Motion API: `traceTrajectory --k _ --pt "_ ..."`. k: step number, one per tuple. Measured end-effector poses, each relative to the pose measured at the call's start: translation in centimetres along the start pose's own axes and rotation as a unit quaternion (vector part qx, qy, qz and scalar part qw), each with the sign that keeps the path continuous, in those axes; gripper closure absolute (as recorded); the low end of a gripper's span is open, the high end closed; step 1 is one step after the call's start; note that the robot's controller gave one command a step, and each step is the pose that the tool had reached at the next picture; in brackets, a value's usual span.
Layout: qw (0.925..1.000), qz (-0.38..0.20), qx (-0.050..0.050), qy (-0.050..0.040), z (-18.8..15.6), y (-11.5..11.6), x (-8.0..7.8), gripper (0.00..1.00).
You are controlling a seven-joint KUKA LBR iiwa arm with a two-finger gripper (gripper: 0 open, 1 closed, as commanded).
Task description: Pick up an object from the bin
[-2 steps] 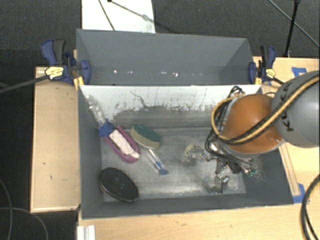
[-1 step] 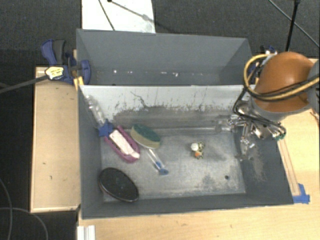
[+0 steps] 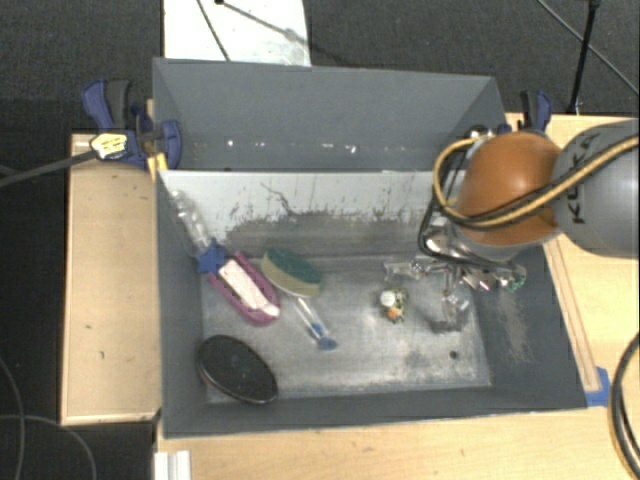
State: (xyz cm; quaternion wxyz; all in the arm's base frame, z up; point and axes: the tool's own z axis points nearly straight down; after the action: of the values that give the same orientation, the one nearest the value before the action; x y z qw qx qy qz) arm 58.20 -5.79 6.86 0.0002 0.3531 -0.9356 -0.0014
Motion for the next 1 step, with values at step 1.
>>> traceTrajectory --k 1 --pt "0.9989 -0.047 0.000 0.0000 -0.17 3.68 -3.03 0.00"
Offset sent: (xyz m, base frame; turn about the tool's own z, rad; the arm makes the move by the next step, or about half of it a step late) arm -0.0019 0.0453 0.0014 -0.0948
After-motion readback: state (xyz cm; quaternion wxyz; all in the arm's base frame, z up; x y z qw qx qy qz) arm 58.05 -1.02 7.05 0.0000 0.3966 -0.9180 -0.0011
